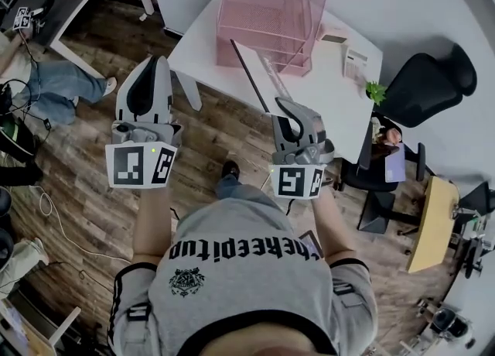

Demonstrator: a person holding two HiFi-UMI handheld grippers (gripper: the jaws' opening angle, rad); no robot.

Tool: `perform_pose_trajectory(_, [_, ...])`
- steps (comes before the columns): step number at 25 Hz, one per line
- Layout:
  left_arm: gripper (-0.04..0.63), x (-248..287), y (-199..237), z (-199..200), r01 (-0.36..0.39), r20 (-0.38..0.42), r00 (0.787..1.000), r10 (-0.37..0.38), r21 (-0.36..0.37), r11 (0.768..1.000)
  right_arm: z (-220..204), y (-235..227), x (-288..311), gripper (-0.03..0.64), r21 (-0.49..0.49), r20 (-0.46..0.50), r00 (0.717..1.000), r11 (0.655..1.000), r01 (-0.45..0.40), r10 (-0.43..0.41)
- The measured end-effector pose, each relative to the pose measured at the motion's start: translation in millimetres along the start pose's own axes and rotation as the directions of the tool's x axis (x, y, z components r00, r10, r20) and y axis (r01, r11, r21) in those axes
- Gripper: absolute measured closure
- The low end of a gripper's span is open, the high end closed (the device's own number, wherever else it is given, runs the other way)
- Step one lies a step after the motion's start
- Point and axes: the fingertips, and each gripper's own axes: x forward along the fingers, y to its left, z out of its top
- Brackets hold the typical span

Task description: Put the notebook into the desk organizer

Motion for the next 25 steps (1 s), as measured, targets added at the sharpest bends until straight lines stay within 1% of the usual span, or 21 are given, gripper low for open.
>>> perform_pose_trajectory(4, [0.592,-1.2,11.1,-8.4,-0.032,-0.014,0.999,0.032,0.002,0.999,-14.9,22.7,15.6,0.609,-0.106,-0.021,0.997,0.991,-0.08,0.078])
perform_pose_trajectory(7, [0.592,-4.2,17.5,-11.3,-0.053,-0.019,0.998,0.053,0.005,0.999,-27.4,36.6,27.7,0.609,-0.181,-0.051,0.992,0.976,-0.12,0.113])
perform_pose_trajectory(11, [0.592,-10.6,24.7,-10.7,-0.084,-0.021,0.996,0.085,0.015,0.996,-44.9,45.3,44.9,0.608,-0.297,-0.096,0.989,0.945,-0.136,0.112])
perform_pose_trajectory(15, [0.592,-15.0,32.8,-9.9,-0.123,-0.024,0.992,0.123,0.029,0.992,-64.8,45.7,65.8,0.607,-0.376,-0.141,0.984,0.914,-0.152,0.106])
perform_pose_trajectory(20, [0.592,-20.0,41.8,-9.5,-0.167,-0.026,0.985,0.168,0.047,0.985,-85.9,45.4,89.7,0.607,-0.436,-0.188,0.978,0.885,-0.163,0.088])
perform_pose_trajectory(25, [0.592,-26.2,48.0,-7.9,-0.2,-0.027,0.979,0.202,0.062,0.978,-103.0,50.6,105.6,0.607,-0.469,-0.236,0.968,0.861,-0.194,0.089])
